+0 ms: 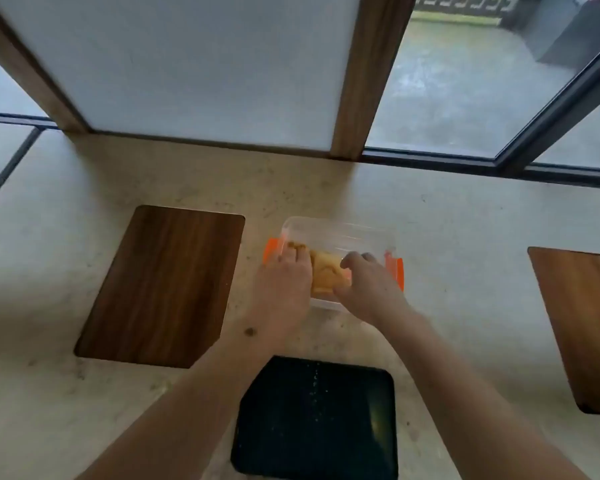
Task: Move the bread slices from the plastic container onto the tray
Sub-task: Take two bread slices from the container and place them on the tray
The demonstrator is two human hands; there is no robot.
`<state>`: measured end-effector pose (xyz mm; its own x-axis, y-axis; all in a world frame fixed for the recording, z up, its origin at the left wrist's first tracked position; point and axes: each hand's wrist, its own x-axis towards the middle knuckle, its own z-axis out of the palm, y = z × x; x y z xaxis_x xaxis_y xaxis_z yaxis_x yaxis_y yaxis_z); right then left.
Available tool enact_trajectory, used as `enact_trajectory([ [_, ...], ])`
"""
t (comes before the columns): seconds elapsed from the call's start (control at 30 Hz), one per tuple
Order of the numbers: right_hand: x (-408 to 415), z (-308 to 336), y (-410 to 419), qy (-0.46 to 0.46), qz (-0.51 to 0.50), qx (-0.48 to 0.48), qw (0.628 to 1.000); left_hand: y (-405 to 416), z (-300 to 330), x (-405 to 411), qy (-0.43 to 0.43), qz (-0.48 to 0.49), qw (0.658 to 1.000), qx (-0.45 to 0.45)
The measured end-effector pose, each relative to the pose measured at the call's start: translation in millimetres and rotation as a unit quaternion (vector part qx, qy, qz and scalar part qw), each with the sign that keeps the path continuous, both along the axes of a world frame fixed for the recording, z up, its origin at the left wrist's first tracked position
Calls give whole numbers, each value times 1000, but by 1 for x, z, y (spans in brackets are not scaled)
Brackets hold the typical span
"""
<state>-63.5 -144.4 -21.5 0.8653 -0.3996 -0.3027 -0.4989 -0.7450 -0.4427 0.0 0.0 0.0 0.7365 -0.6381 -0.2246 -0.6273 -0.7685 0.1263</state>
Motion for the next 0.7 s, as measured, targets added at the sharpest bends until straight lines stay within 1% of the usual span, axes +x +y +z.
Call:
enact_trajectory([
  [0.03,9,-7,-3,33,24,-19,999,-9,-5,5,-59,-38,997,42],
  [0.1,22,-17,-8,97,86,-52,990,-24,-18,12,-114,-103,984,87],
  [0.13,27,-19,-8,119,118,-53,984,-29,-20,18,-109,-142,976,123],
  [0.17,32,-25,-10,120,138,-57,981,-33,-25,25,-111,-169,965,166],
  [0.23,38,-36,-14,102,156,-53,981,-37,-36,35,-130,-203,948,206],
  [0.4,45,-57,-24,74,171,-33,982,-54,-48,48,-150,-219,941,210],
  [0.6,47,-77,-33,75,174,-36,981,-61,-59,52,-128,-202,944,230],
  [0.7,47,-84,-33,61,166,-35,984,-59,-63,55,-114,-199,944,239],
])
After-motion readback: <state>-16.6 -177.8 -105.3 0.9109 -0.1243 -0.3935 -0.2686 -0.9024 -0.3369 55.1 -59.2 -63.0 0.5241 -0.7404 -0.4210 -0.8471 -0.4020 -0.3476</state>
